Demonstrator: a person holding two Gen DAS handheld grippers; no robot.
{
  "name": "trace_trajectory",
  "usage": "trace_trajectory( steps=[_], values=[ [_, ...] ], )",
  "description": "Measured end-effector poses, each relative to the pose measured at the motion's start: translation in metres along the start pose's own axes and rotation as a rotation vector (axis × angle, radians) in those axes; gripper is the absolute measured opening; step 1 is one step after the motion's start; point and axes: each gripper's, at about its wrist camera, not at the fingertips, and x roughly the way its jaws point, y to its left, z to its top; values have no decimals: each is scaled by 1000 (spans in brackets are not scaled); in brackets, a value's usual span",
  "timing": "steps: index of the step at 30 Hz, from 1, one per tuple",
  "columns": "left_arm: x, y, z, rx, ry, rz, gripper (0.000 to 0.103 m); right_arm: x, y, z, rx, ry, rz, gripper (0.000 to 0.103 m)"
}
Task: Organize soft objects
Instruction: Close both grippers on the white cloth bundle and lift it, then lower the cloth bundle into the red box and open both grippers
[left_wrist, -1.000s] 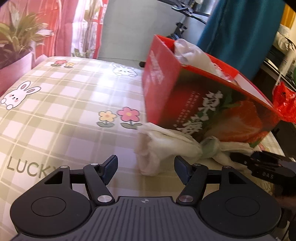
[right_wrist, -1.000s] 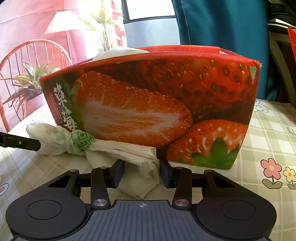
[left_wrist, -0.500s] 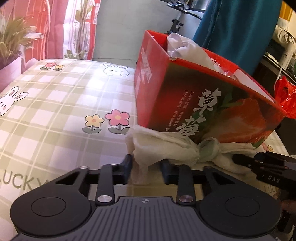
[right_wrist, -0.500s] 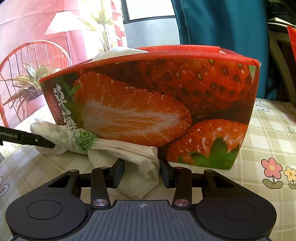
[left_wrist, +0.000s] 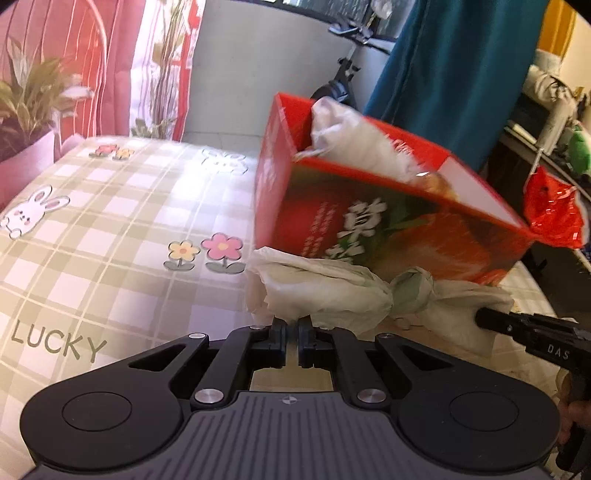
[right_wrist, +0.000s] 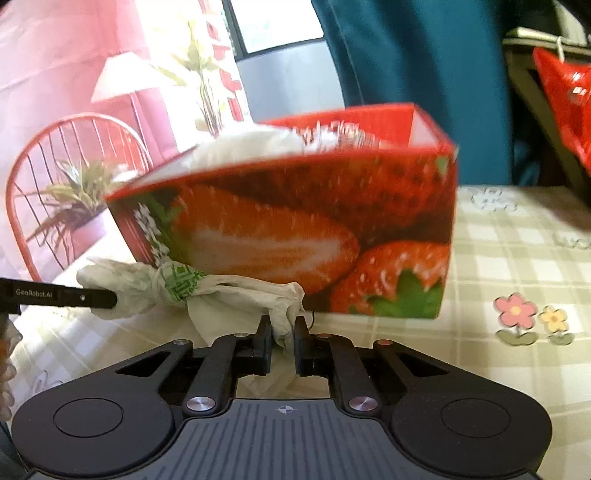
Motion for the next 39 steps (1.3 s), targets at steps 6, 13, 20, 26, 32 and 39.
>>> trace_trajectory(
  steps=[6,13,20,26,32,39],
  values=[
    [-28,-16,11,30,-65,-16,7,-31,3,15,-5,-81,-2,11],
    [-49,-38,29,67,-128,-38,7,-64,6,32,5,-170,-8,11],
    [-48,-51,57,85,-145,-53,7,-77,5,61,7,-217,-38,11],
    [-29,-52,85,84,-126,-56,7,-70,2,91,-14,-194,-86,10],
    [-5,-53,110,87,-103,-58,7,-53,-7,117,-8,-176,-109,11],
    [26,-49,123,94,-55,-54,7,-20,-19,133,-28,-131,-145,11]
  ],
)
